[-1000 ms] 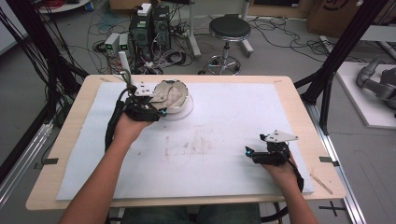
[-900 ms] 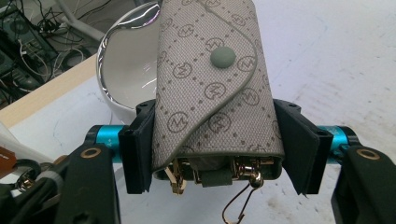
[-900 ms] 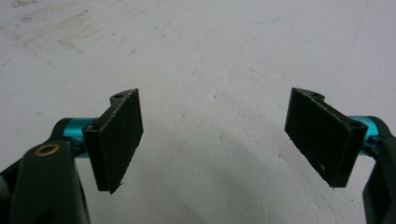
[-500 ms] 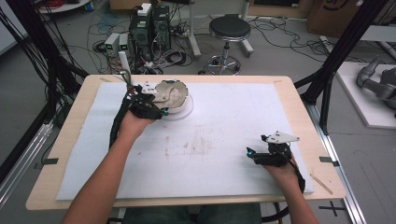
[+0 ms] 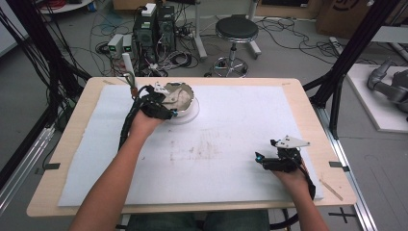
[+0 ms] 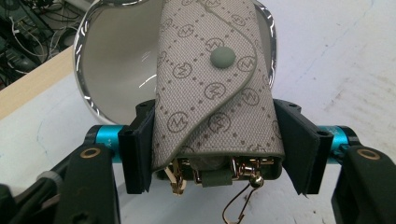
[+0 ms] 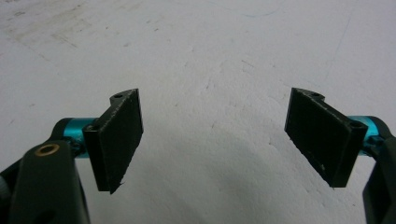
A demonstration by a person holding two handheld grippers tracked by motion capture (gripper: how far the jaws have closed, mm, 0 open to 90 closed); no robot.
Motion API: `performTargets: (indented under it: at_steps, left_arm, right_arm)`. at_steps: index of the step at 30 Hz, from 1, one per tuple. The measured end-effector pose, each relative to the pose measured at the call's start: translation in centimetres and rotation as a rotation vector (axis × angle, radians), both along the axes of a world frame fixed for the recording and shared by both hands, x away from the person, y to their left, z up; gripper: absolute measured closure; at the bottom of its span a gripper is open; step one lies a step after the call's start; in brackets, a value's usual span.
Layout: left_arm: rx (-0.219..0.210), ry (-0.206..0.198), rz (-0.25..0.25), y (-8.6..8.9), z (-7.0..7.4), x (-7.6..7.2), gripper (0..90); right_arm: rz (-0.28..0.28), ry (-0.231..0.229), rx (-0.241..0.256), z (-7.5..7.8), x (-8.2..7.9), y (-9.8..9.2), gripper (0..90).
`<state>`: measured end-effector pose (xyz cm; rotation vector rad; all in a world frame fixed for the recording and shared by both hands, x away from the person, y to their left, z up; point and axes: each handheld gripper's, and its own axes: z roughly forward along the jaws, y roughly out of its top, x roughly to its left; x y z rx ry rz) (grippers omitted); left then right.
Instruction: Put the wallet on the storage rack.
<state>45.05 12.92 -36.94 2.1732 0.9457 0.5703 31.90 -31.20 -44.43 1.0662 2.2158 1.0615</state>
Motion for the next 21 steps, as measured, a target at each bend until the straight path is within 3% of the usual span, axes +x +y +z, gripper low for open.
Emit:
performTargets:
  at_steps: [10,15,21]
  left_arm:
    - [0.016,0.001,0.004,-0.7,-0.5,0.8,35.7]
    - [0.044,0.017,0.012,-1.3,-0.2,1.2,35.2]
    - [0.032,-0.013,0.020,-1.4,0.0,1.5,32.9]
  right_arm:
    - [-0.009,0.003,0.003,0.0,0.0,-0.2,19.5]
    - [-0.008,0.001,0.007,0.0,-0.1,-0.2,19.6]
    - [-0.006,-0.002,0.005,0.0,-0.2,-0.2,19.5]
